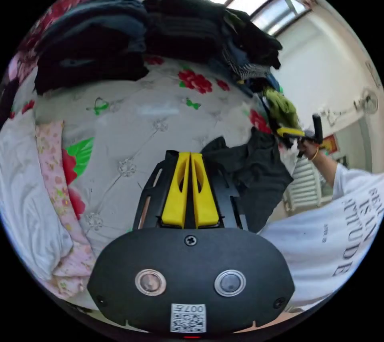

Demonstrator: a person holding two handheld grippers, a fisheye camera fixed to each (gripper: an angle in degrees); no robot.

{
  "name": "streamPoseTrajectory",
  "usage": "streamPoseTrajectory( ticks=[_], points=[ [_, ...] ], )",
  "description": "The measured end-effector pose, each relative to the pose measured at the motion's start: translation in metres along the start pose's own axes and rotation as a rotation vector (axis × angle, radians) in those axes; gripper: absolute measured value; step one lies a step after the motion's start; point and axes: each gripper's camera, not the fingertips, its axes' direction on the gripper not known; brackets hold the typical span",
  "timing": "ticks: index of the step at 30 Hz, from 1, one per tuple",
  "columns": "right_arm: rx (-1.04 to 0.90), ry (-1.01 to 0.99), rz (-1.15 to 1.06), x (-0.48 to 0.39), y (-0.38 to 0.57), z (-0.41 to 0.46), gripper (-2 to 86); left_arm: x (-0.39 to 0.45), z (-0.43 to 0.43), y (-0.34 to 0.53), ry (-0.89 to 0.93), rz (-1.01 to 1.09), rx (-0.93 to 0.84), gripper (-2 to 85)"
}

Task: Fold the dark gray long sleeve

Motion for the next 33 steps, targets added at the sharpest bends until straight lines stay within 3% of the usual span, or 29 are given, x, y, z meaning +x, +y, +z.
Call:
streamPoseTrajectory(
  ticks=[5,11,14,19,24,27,33],
  points=[
    [-0.098,0.001,-0.216,-0.032,0.019,0.019,5.3,0.043,0.006,0.022,-0.080,0.326,-0.109,8.5],
    [-0.290,0.084,-0.401,-0.055,0.021,0.063,1.6,0.055,0.050,0.015,-0.211,0.481,-0.298,2.0],
    [-0.280,0.019,-0.334,-0.035,0.014,0.055,0.3,0.032,0.038,-0.002,-0.072,0.320,-0.279,0.1],
    [-0.134,-0.096,-0.131,0.014,0.010,0.027,-0.1,-0.032,-0.001,-0.001,0.197,-0.054,-0.062,-0.7],
    [0.015,-0.113,0.297,0.080,0.028,0.026,-0.1,-0.090,0.019,0.024,0.317,-0.500,-0.012,-0.8],
    [0.051,-0.028,0.489,0.105,0.050,0.022,0.1,-0.106,0.013,0.048,0.345,-0.745,0.154,-0.8],
    [0.191,-0.091,0.497,0.109,0.118,-0.011,2.8,-0.087,-0.022,0.067,0.121,-0.733,0.160,0.0]
  ],
)
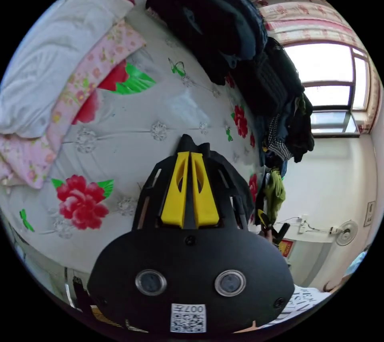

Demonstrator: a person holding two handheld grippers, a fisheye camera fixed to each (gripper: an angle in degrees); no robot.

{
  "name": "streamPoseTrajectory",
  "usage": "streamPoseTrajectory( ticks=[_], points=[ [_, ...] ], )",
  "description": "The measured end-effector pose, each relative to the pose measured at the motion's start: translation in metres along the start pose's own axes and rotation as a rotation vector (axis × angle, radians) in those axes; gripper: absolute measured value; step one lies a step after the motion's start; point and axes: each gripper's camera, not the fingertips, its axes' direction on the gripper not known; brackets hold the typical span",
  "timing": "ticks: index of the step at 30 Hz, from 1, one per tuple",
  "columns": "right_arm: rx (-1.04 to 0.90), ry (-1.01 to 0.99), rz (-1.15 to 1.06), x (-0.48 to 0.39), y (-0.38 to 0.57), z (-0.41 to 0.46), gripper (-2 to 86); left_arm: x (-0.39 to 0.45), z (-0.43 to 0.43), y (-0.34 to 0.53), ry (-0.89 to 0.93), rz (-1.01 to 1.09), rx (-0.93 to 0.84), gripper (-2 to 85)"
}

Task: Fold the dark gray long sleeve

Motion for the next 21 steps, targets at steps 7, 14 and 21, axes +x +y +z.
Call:
streamPoseTrajectory(
  ticks=[7,14,21],
  points=[
    [0.079,-0.185,0.131,0.052,0.113,-0.051,7.2,0.000,-0.056,0.081,-0.099,0.064,0.074,4.4],
    [0.036,-0.326,0.183,0.079,0.174,-0.046,8.6,-0.022,-0.063,0.163,-0.154,-0.033,0.027,6.0],
    [-0.081,-0.352,0.101,0.070,0.165,-0.025,5.4,-0.024,-0.076,0.203,-0.137,-0.077,0.072,5.9]
  ],
)
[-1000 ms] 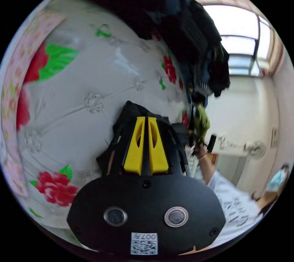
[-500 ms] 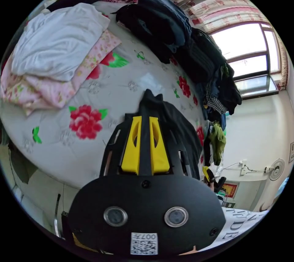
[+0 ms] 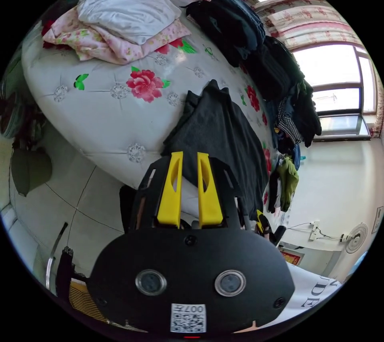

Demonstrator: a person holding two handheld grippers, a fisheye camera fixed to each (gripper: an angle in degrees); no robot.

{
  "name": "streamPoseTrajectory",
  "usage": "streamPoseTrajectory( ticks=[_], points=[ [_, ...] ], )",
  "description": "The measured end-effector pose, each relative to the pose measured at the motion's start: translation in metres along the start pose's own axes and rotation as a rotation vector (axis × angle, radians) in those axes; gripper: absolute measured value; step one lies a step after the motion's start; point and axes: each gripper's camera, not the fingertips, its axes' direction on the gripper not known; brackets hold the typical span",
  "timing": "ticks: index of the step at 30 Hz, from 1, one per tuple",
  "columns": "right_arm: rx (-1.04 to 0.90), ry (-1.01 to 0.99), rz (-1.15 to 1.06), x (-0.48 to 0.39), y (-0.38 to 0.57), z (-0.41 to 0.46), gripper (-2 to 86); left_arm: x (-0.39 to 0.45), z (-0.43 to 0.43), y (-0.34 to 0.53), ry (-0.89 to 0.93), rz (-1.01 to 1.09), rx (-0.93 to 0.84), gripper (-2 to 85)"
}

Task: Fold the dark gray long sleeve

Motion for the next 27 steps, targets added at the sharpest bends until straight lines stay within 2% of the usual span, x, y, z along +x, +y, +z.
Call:
streamPoseTrajectory(
  ticks=[10,17,19,22,27],
  points=[
    [-0.003,-0.179,0.080,0.030,-0.002,-0.025,2.5,-0.023,-0.027,0.046,0.026,0.001,0.082,6.1],
    [0.056,-0.176,0.077,-0.010,-0.014,-0.033,1.3,-0.047,-0.015,0.027,0.081,0.017,0.048,7.4],
    [0.065,-0.167,0.008,-0.041,-0.026,-0.033,1.1,-0.051,-0.015,0.019,0.108,0.026,0.047,7.6],
    [0.010,-0.117,-0.247,-0.132,-0.054,-0.013,1.0,-0.055,-0.018,0.007,0.118,0.070,0.049,8.2],
    [-0.227,-0.071,-0.789,-0.330,-0.041,0.097,2.2,-0.078,-0.022,-0.009,0.174,0.094,0.011,9.4]
  ],
)
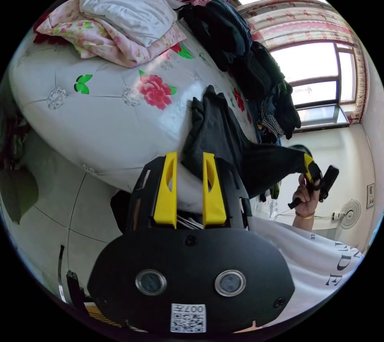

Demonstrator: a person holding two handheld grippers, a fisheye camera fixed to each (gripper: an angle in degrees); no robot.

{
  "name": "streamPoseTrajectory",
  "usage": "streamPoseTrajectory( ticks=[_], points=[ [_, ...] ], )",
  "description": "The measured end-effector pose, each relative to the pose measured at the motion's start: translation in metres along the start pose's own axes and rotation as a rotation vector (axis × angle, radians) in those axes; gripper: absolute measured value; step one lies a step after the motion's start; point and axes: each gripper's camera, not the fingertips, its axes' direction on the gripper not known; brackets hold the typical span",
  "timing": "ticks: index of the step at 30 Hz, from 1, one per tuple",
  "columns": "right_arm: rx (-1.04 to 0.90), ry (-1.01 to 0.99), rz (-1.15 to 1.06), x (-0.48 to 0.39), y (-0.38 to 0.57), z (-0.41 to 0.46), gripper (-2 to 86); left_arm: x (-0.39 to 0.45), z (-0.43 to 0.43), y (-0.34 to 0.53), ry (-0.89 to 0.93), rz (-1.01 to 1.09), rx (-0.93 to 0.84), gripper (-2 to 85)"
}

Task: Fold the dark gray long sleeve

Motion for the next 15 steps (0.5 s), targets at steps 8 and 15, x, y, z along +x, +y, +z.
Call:
streamPoseTrajectory(
  ticks=[8,15],
  points=[
    [-0.361,-0.105,-0.092,-0.043,-0.010,0.153,4.6,-0.038,-0.002,-0.009,0.110,-0.025,-0.055,11.5],
    [-0.064,-0.053,0.483,0.067,0.082,0.064,7.3,-0.029,0.008,-0.027,0.235,0.072,-0.124,16.3]
  ],
)
